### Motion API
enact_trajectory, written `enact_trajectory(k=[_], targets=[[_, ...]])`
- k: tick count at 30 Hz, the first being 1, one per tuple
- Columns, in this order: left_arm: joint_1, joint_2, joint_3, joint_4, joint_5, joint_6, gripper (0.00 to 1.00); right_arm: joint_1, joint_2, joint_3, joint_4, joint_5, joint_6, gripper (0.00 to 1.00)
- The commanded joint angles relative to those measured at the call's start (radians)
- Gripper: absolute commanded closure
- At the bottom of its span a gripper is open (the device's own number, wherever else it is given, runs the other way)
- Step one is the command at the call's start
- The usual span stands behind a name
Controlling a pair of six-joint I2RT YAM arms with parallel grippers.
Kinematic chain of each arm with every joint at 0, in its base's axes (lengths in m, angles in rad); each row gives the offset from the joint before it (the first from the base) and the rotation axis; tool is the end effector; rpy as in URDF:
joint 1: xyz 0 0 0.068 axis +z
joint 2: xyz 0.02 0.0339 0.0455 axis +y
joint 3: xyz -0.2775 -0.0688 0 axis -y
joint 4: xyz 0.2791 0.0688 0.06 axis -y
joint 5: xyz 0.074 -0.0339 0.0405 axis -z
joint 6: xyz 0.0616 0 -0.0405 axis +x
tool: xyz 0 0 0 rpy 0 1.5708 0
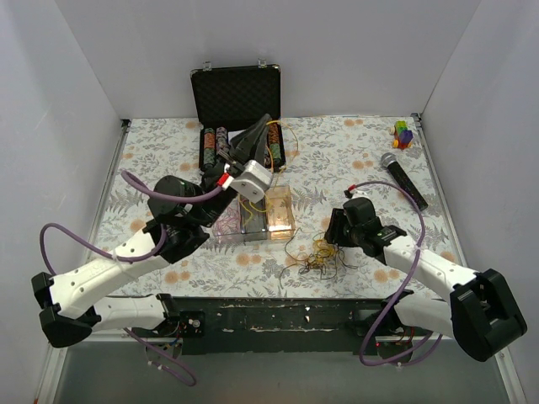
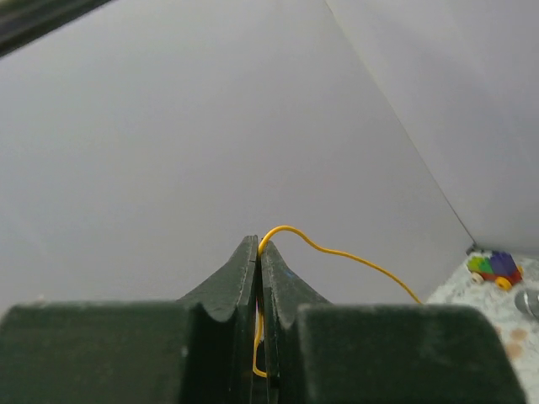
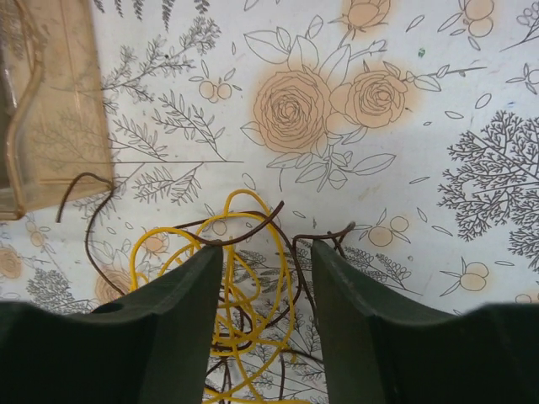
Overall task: Untangle the cables
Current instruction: Untie the cable.
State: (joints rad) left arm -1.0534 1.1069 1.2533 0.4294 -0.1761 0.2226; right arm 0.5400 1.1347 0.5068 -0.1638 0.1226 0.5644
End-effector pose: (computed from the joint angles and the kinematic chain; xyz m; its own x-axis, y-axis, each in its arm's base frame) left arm 0.1460 -0.2347 0.5351 0.4355 -0.3259 -0.8391 0.7042 0.7040 0.0921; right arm 0.2259 0.1266 0.1535 -0.7492 0.1699 -0.6402 -0.0424 0.9523 0.3023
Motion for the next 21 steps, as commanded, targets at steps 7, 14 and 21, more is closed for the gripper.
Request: enact_trajectory(k=[7,14,21], targets=[[0.015,-0.071,-0.150,0.049,-0.117,-0.144,0.98,0.002,-0.070,0.104,-0.051,0.067,-0.037,0.36],[0.055,-0.084,-0.245,0.071,-0.138,-0.201,0.99,0.002,-0.105,0.140,-0.085,0.120,-0.057,0.36],[0.159,-0.053,-0.292,0.089,-0.102,-0.376,1.00,0.002,-0.127,0.160,-0.083,0.135,-0.067,0.37]])
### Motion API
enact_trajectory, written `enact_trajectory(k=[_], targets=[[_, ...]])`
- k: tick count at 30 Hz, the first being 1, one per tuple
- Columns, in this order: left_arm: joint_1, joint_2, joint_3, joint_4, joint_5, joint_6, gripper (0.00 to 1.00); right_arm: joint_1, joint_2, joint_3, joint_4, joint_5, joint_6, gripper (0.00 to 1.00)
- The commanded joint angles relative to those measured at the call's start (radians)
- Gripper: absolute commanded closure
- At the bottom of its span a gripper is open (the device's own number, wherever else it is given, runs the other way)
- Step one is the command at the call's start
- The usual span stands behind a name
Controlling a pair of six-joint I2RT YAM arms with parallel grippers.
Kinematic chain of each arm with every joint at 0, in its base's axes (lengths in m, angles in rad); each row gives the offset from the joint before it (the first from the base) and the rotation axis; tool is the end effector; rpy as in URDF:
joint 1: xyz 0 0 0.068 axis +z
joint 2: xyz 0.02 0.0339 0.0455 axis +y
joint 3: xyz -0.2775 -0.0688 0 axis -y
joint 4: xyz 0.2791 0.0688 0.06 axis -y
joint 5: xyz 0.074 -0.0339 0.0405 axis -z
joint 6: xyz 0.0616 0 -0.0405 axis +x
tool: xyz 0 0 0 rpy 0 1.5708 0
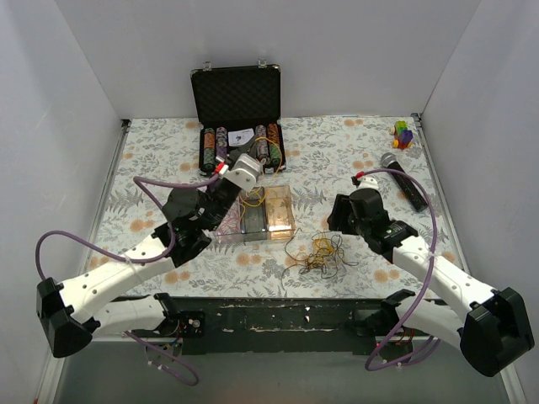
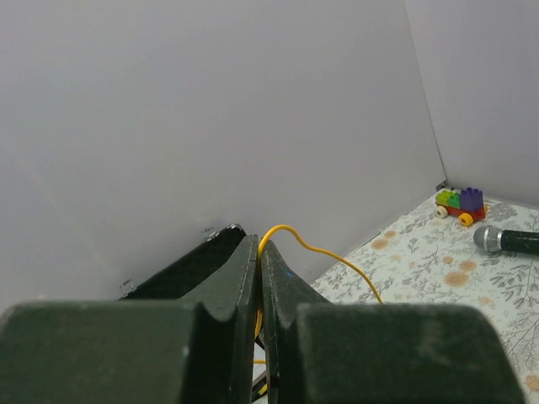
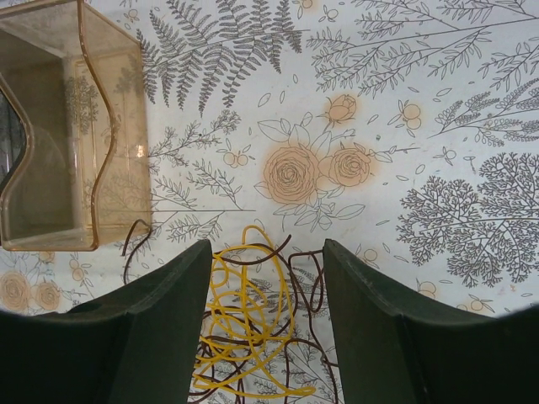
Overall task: Untangle the cables
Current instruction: Untie the cable, then place the cable in the bin.
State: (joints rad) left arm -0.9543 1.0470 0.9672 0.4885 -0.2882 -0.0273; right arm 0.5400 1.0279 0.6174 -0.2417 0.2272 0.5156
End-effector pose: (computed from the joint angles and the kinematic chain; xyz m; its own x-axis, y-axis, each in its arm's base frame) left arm 0.1798 -0.2235 0.4442 0.2125 -0.3451 -0.9142 0.6375 0.7580 -0.1380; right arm 0.2327 0.1233 0.2134 -0.6242 0.1859 -0.7588 -0.0455 0.9610 0.2729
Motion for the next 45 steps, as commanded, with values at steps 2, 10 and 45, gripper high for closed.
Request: enact_trajectory(k=[2,10,45], targets=[[0.104,0.022,-0.002,0.022,0.040,-0.184,1.00,0.002,-0.017,0.053,-0.005,0.026,-0.019,0.37],[0.155,0.050,-0.044,0.042,0.081,-0.186,1.00,0.002,-0.005,0.074,0.004,0.017,-0.023,0.37],[0.166,-0.059,-0.128,0.127,0.225,-0.091,1.00,0.003,0.008,0.163,0.033,-0.061,-0.025,0.43]])
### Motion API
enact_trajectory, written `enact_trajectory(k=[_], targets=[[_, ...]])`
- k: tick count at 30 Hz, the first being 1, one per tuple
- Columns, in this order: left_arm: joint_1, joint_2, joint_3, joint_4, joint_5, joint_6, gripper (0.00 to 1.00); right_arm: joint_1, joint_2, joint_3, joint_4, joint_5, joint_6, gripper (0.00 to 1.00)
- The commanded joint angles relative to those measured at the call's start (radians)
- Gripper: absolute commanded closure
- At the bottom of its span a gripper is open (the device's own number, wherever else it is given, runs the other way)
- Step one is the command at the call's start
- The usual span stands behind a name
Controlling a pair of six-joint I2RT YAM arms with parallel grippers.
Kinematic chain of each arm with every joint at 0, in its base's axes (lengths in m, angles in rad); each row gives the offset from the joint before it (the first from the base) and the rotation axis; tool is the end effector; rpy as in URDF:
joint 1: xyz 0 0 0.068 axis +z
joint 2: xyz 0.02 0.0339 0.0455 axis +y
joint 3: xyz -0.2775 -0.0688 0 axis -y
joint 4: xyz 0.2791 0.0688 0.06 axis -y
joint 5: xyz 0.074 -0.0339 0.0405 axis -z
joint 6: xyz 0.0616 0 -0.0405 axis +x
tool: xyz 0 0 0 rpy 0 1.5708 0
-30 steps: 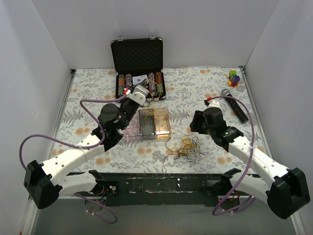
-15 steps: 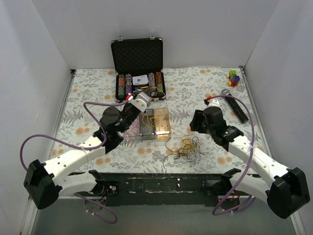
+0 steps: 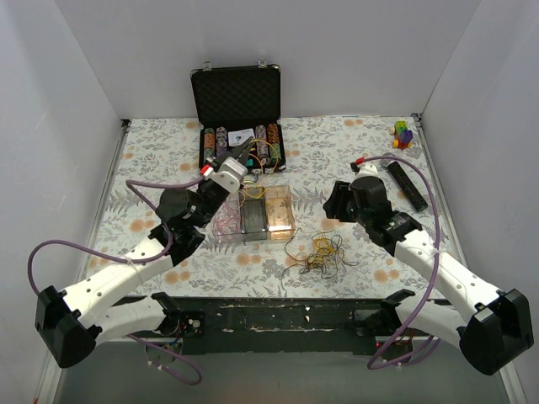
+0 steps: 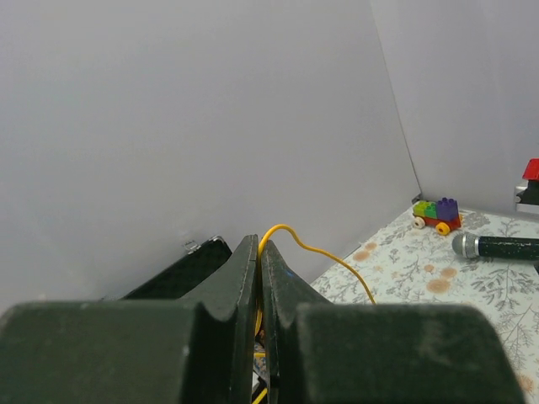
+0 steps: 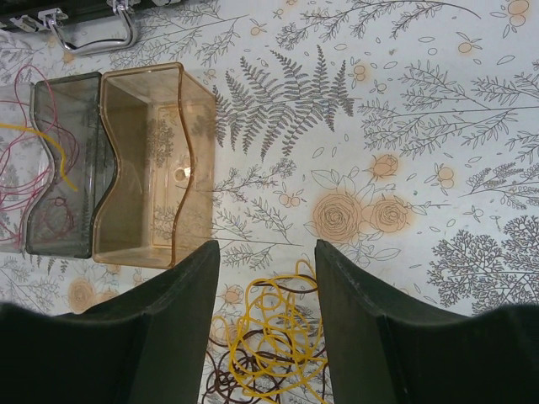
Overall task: Untangle the cables
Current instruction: Place the cable in the bin.
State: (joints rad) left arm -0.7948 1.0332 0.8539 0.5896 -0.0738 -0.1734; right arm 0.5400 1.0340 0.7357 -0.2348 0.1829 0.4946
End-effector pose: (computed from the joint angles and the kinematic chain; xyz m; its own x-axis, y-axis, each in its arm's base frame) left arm 0.2046 -0.2020 0.4151 0.1606 -0.4093 -0.8982 0.7027 0.6865 -0.1872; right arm 0.2445 0.1335 0.2589 -0.5599 0.2086 -0.8019 -0.1198 0.9372 0.3275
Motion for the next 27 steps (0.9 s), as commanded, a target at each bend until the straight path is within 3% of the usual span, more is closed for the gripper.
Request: enact_trajectory(k=[1,9,13,22,27], targets=[[0.005,-0.051,-0.030,0.026,0.023,0.075,1.00,0.003,0.001,0.044,0.022,-0.017,-0.004,0.44],[0.008,-0.082,-0.183,0.042,0.164,0.232,1.00,0.003,-0.020,0.024,0.000,-0.010,-0.002,0.45],[0.009,-0.084,-0.200,0.036,0.221,0.218,1.00,0.002,-0.031,0.010,-0.009,-0.003,-0.004,0.46],[0.014,-0.033,-0.092,0.009,0.302,0.181,1.00,0.002,-0.031,0.001,-0.005,-0.010,-0.002,0.47],[0.035,-0.022,0.005,-0.088,0.310,0.078,1.00,0.005,-0.023,0.013,0.054,-0.112,-0.027,0.47]])
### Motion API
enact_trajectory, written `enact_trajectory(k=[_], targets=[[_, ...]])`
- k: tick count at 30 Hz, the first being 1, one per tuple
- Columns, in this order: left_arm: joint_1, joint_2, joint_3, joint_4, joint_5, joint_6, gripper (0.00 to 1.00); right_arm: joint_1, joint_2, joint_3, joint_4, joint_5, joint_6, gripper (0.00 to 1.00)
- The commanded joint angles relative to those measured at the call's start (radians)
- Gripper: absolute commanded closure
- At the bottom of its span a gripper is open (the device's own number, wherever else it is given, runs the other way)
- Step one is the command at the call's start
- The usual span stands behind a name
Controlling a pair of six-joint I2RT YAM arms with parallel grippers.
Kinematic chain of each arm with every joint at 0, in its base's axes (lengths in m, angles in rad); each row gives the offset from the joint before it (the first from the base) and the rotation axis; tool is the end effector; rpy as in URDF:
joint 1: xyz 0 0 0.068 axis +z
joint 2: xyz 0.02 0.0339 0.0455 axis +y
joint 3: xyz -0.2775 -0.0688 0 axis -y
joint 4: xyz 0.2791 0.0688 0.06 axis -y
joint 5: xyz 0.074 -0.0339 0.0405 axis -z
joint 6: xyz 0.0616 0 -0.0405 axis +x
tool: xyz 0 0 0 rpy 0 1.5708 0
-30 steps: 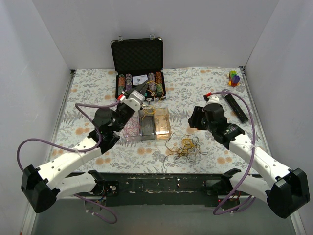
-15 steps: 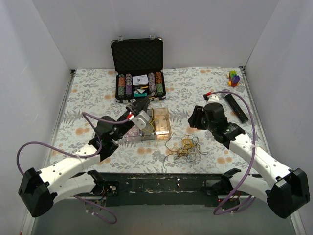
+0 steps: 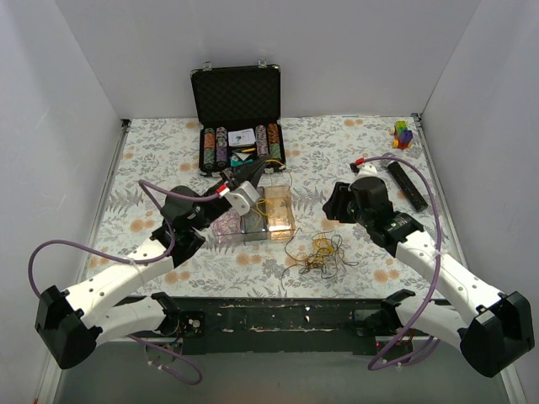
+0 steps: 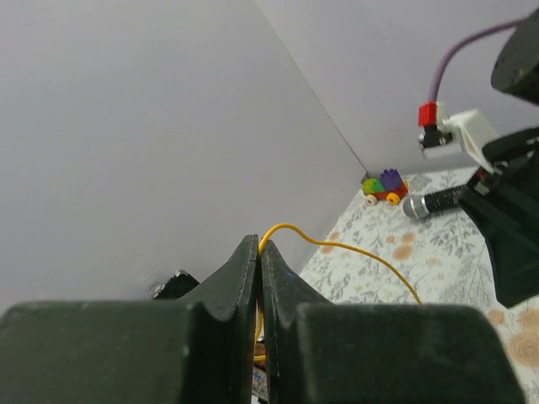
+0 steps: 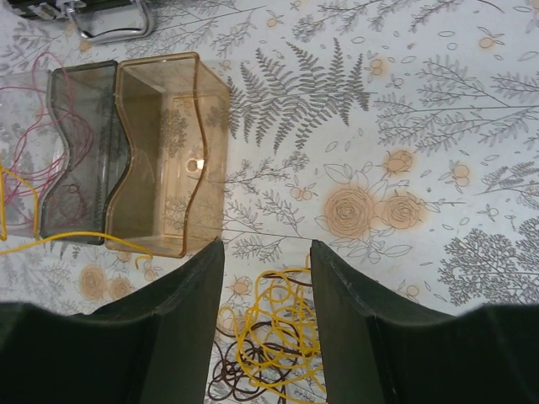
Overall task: Untangle the cables
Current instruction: Place the cable in the bin.
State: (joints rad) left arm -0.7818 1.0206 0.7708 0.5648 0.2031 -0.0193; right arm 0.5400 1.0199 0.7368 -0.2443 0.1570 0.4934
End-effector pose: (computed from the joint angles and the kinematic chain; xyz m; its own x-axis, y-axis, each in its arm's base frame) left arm 0.1956 -0.2117 0.3808 0.2039 -0.2290 -0.9518 0.8303 0.5556 0.0441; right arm 0.2417 0.1336 0.2617 -0.5658 0.2062 -0.7983 -0.1407 0.9299 0.3400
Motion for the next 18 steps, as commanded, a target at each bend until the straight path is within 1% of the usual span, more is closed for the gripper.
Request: enact_trajectory(k=[1,3,6,8,11,13,15,17,18], targets=[[0.035,-0.013,0.093,-0.078,0.048,-0.085,1.00,0.002,-0.015,0.012,0.091,-0.141,-0.033,0.47],[0.064,-0.020,0.090,-0.080,0.068,-0.108,1.00,0.002,-0.030,-0.003,0.227,-0.319,-0.061,0.47],[0.107,-0.022,0.105,-0.094,0.087,-0.151,1.00,0.003,-0.069,-0.048,0.466,-0.602,-0.085,0.43],[0.136,-0.024,0.114,-0.105,0.123,-0.171,1.00,0.003,-0.066,-0.059,0.552,-0.724,-0.085,0.42],[0.171,-0.025,0.128,-0.124,0.173,-0.202,1.00,0.003,-0.005,-0.011,0.579,-0.855,-0.082,0.43],[0.184,-0.028,0.134,-0.134,0.199,-0.211,1.00,0.003,0.048,0.013,0.599,-0.921,-0.067,0.47],[0.190,-0.025,0.142,-0.132,0.202,-0.218,1.00,0.008,0.092,0.012,0.679,-0.993,-0.003,0.51],[0.194,-0.027,0.156,-0.132,0.213,-0.220,1.00,0.023,0.141,0.009,0.776,-1.076,0.048,0.52],[0.199,-0.027,0.163,-0.132,0.219,-0.220,1.00,0.032,0.164,0.018,0.783,-1.089,0.050,0.53]])
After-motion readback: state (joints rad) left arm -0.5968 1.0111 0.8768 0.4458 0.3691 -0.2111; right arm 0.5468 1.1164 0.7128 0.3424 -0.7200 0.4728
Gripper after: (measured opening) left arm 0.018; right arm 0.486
